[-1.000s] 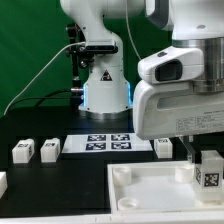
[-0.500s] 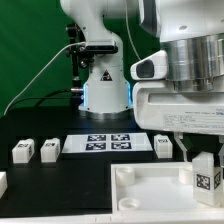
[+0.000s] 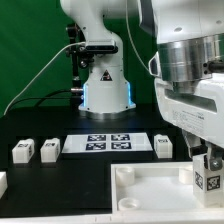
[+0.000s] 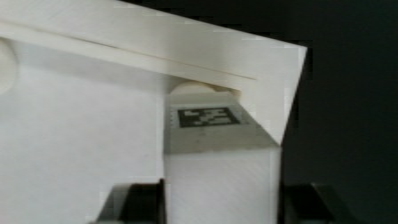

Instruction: Assemble one leg

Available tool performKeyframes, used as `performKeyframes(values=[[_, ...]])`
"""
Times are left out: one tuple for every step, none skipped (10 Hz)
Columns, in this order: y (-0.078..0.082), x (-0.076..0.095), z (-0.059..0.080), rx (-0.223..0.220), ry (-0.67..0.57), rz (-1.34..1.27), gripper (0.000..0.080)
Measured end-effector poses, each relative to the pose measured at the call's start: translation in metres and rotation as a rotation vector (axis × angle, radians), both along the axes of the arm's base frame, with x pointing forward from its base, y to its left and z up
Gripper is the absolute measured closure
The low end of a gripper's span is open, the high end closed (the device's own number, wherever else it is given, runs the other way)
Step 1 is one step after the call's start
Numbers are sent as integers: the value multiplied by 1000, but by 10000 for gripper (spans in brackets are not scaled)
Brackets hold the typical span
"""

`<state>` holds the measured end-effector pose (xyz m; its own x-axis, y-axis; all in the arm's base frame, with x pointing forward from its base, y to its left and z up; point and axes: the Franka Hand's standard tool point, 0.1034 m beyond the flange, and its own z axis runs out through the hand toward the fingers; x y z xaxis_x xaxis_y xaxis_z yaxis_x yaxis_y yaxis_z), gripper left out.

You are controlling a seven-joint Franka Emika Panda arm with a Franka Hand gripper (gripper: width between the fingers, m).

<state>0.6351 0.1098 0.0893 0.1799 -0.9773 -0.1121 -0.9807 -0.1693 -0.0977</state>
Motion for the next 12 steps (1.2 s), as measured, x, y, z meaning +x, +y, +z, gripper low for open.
performKeyframes(values=[[1, 0, 0, 53, 35, -266, 506], [3, 0, 0, 57, 43, -321, 506], [3, 0, 0, 55, 35, -253, 496], [4, 0, -1, 52, 31, -225, 496], [4, -1, -3, 37, 10, -76, 322], [3, -1, -4, 20, -17, 130, 322], [6, -2, -4, 1, -29, 302, 183], [10, -2, -1, -17, -31, 441, 160], [12, -2, 0, -25, -48, 533, 160], [10, -2, -2, -33, -59, 633, 151], [9, -2, -2, -41, -74, 746, 151], [10, -3, -3, -52, -83, 849, 151]])
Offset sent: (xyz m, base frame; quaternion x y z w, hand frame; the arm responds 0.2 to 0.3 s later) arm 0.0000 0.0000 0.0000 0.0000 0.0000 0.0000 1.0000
